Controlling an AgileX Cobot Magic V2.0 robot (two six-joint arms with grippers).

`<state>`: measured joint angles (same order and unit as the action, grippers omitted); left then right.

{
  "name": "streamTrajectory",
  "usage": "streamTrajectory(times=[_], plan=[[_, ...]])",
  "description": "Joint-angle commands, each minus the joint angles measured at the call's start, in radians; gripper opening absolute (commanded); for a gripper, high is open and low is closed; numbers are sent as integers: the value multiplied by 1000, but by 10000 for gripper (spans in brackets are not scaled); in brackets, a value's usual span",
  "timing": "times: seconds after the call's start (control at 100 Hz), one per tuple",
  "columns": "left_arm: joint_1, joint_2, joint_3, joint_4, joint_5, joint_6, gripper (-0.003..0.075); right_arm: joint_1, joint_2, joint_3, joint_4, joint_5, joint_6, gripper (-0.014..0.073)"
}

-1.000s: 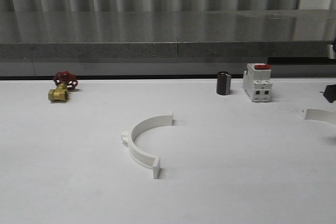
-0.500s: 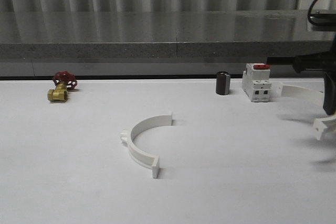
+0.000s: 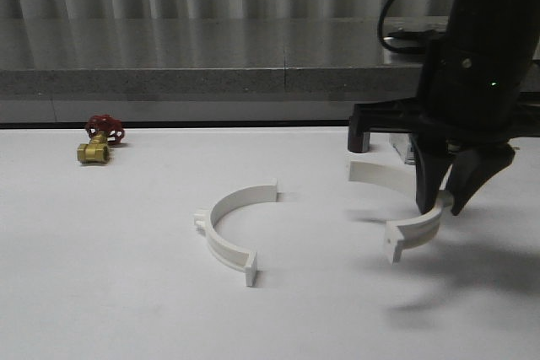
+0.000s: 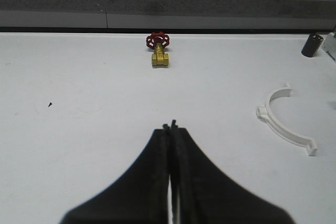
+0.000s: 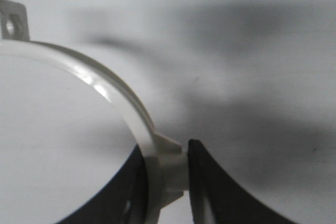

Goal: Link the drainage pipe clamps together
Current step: 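Carry the half-ring toward the placed half-ring with the right gripper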

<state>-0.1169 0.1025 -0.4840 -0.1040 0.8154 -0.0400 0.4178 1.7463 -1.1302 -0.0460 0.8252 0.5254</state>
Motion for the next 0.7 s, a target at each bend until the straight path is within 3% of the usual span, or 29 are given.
streamTrajectory(times=[0.0, 0.19, 0.69], plan=[[-1, 15, -26, -8, -71, -8, -20, 32, -15, -29, -23, -17, 48, 132], [-1, 15, -26, -8, -71, -8, -20, 68, 20, -31, -41, -79, 116, 132], [-1, 15, -26, -6, -71, -8, -20, 121, 129, -158, -120, -83, 276, 132]])
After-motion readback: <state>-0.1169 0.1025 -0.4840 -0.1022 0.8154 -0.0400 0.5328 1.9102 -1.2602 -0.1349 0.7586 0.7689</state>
